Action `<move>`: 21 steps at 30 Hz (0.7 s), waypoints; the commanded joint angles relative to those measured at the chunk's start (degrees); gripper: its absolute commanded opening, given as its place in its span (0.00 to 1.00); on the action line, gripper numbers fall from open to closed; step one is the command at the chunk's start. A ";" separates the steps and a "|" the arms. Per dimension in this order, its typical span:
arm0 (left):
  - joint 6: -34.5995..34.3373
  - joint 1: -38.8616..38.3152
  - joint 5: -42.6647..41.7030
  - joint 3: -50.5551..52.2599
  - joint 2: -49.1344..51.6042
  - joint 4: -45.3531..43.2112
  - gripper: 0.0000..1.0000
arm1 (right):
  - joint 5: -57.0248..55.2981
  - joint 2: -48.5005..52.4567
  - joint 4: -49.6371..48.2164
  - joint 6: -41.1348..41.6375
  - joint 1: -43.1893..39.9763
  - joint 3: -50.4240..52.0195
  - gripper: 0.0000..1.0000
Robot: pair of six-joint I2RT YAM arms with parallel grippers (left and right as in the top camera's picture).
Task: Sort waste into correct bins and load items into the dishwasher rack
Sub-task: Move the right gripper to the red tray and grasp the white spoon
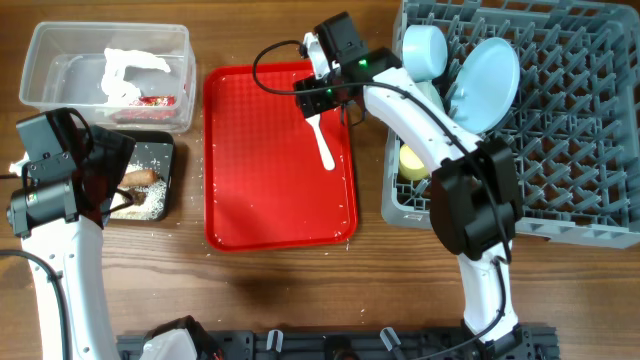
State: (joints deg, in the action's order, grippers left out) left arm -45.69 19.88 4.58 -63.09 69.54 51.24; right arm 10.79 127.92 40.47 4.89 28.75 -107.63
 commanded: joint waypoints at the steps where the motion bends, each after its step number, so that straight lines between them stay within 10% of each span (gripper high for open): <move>1: 0.48 -0.22 -0.26 -0.90 -0.20 0.07 1.00 | 1.44 4.09 -1.60 3.52 0.63 -0.46 0.65; 21: 0.48 -0.22 -0.26 -0.90 -0.20 0.07 1.00 | 3.41 10.64 -1.90 15.28 0.44 1.05 0.46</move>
State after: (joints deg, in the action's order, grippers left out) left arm -45.69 19.88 4.58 -63.09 69.54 51.27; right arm 12.21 135.98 38.28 18.87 29.21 -107.81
